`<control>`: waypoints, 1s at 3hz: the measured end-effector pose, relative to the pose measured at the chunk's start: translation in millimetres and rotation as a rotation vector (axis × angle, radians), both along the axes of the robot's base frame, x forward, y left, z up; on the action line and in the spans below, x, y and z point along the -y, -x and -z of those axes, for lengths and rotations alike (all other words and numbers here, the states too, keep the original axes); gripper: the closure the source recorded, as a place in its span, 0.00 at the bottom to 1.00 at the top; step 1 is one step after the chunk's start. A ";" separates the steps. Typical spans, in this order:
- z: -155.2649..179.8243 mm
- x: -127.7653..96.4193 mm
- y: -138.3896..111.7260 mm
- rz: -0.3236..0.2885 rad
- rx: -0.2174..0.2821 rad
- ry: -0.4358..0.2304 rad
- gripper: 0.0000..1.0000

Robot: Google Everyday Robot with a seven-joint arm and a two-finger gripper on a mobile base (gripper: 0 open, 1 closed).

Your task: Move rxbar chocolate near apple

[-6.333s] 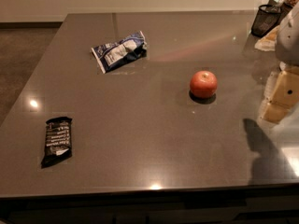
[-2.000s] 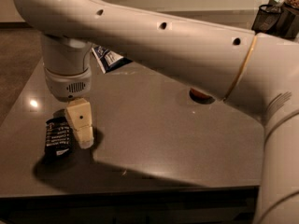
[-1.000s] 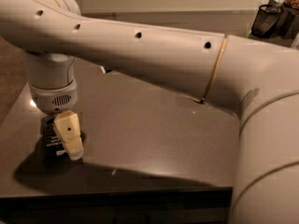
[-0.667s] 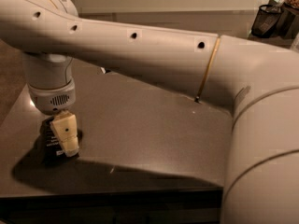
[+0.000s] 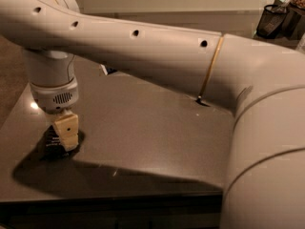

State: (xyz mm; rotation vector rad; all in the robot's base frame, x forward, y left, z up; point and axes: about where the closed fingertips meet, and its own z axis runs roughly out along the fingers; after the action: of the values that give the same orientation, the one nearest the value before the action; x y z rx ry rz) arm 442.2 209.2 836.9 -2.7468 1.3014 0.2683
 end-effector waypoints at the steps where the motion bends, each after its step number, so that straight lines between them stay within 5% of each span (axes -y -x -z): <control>1: -6.8 6.3 -4.7 0.004 -0.008 0.009 0.80; 2: -13.4 13.3 -15.6 0.025 -0.023 0.011 1.00; 3: -19.5 19.4 -29.0 0.051 -0.027 0.004 1.00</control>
Offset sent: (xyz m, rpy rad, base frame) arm 0.0279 -0.0281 0.0225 -0.0322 0.0516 -0.0500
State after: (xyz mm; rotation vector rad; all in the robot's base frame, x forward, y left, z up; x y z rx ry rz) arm 471.1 189.8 856.5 -2.7180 1.3781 0.3001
